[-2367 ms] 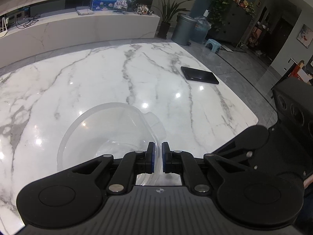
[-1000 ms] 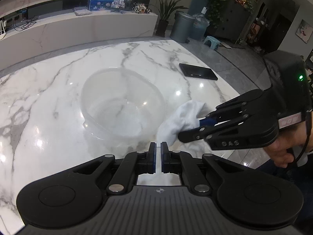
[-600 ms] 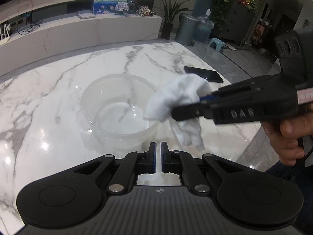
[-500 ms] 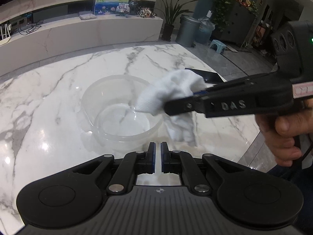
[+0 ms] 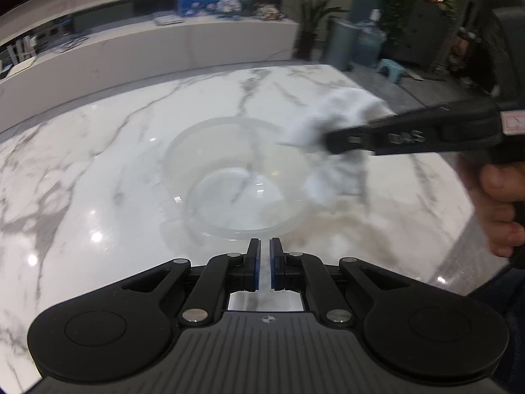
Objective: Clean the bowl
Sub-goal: 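Lower the bowl onto the table and open the left gripper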
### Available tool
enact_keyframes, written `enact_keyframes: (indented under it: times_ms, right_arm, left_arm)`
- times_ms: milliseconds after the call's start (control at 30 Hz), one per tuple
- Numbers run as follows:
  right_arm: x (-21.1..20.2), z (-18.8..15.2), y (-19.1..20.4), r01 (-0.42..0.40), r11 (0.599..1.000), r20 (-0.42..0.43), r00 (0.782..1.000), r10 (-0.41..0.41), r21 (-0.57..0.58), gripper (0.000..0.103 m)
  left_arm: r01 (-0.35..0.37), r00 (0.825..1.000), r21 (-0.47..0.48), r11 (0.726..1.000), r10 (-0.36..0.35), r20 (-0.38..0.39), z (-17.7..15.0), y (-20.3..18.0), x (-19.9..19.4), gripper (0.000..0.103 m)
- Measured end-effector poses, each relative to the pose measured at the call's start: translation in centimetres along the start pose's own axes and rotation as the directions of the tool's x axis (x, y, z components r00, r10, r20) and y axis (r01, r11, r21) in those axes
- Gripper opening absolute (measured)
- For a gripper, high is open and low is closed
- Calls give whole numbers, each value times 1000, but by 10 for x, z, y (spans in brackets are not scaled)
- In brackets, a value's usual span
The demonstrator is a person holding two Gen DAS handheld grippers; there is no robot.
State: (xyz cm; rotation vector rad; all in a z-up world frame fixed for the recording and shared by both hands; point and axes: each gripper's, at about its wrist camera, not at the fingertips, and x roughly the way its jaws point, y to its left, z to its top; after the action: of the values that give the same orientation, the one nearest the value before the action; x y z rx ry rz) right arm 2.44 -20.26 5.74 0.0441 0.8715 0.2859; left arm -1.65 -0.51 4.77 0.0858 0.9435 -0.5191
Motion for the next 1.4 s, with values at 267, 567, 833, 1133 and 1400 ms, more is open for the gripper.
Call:
enact_keyframes:
  times_ms: [267,567,833,1133,1400]
  right_arm:
    - [20,-17,-17,106,993,-108,988,-112,-59,38]
    - [15,-21,-2,139,983,-94,984,-151,-119,63]
    - [2,-25,12,144,987,-67,987,-148,-68,67]
    - [-11,-29,33,198,979,-19,980,-200,-56,68]
    - [-11,-33,31,244,969,-28,970,-243,49,68]
  left_arm:
    - [-56,998,-34,998,57,14,0,0,-1,25]
    - [-150,988,-128,980,154,24,-4,-8,-7,56]
    - [-268,961,-207,941,276,12,-2,-15,-9,75]
    - [-371,922,-232,899,387,23,-6,-27,-7,75]
    - [-387,915,-254,886,403,11,-5,-25,-6,75]
